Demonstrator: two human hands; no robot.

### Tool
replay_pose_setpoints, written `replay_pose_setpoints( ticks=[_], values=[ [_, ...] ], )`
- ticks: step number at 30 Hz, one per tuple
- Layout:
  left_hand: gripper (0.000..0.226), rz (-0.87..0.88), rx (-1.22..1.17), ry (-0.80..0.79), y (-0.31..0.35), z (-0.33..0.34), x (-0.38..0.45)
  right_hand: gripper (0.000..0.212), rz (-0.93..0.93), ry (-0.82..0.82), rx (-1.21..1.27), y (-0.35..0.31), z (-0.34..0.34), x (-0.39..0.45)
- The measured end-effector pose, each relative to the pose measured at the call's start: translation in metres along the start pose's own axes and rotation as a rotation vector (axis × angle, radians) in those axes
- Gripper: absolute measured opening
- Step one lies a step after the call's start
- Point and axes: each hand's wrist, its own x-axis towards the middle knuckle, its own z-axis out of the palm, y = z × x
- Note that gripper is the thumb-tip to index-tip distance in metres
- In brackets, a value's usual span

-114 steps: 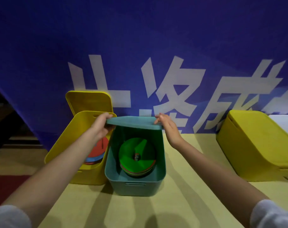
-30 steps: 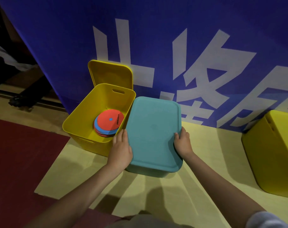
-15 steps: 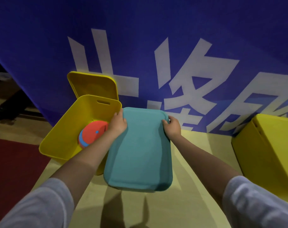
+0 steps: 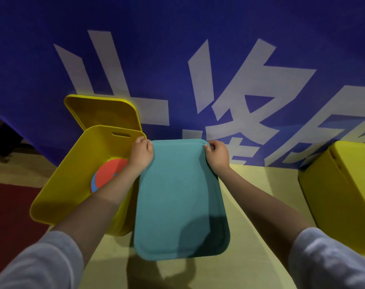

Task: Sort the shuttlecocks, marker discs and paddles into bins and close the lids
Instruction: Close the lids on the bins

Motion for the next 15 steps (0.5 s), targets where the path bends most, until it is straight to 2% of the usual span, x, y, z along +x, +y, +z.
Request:
replay_pose_setpoints(
  ticks=[7,15],
  values=[
    [0.035,-0.002,-0.137,0.028,-0.009,-0.006,0.006,0.028,-0.107,0.068,0.001,-0.022,-0.005,0.008],
    [0.031,-0.018,-0.097,0.023,-0.002,-0.001,0.007,0.028,0.046,0.025,0.021,-0.009,0.007,0.014]
  ],
)
